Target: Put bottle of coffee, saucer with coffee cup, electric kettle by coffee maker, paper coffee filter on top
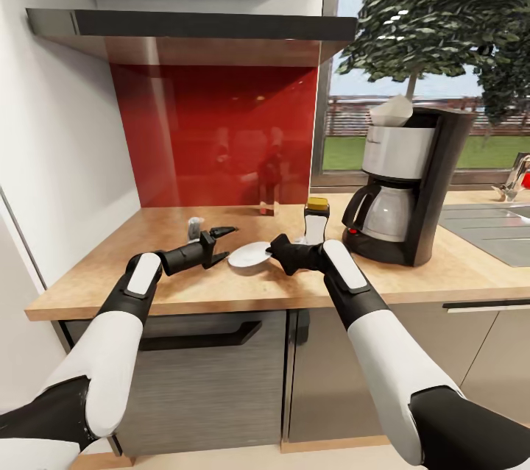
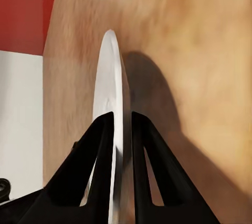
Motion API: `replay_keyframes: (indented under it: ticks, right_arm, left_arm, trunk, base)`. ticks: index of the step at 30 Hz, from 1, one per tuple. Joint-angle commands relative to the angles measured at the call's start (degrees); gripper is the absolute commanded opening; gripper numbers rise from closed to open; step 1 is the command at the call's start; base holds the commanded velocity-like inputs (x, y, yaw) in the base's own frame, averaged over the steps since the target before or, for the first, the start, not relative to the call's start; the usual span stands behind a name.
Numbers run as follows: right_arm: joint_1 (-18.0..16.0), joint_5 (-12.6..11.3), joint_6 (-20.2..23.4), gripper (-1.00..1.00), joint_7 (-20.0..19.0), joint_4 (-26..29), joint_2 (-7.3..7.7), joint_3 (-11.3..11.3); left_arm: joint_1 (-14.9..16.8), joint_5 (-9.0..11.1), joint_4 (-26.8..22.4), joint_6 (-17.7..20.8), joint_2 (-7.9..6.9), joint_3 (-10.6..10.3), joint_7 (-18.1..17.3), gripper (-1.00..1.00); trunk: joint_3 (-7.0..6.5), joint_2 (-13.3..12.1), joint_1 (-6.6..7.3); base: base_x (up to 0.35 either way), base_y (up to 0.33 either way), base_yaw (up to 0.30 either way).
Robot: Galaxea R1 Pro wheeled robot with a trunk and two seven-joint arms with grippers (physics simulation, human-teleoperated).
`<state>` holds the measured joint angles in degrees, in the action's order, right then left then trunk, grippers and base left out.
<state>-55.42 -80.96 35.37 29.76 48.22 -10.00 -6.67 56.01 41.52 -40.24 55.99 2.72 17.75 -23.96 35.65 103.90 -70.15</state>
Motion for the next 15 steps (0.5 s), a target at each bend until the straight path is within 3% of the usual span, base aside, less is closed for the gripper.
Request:
replay_keyframes:
  ticks: [1,2,7,15]
  right_arm:
    - [-0.04,-0.68,-0.13,-1.00,0.65,0.08,0.00,-0.02]
    - [-0.04,-0.69,-0.13,-1.00,0.65,0.06,0.00,-0.05]
    - [-0.04,-0.69,-0.13,-1.00,0.65,0.09,0.00,-0.08]
    - [-0.04,-0.69,-0.13,-1.00,0.65,0.12,0.00,-0.09]
  left_arm:
    - [0.06,-0.39,-0.03,0.38,-0.31,0.35,-0.34,1.00]
    - [0.06,-0.39,-0.11,0.42,-1.58,0.40,-0.42,1.00]
    - [0.06,-0.37,-0.64,0.58,-4.75,0.53,-0.88,1.00]
    - [0.06,-0.32,-1.29,0.61,-5.40,0.63,-1.07,1.00]
  trunk:
    - [0.06,0.03,0.00]
    - [0.06,0.03,0.00]
    - [0.06,0.03,0.00]
    - [0.06,0.03,0.00]
  base:
    - [0.000,0.000,0.000]
    - [0.000,0.000,0.000]
    - [0.000,0.000,0.000]
    - [0.000,0.000,0.000]
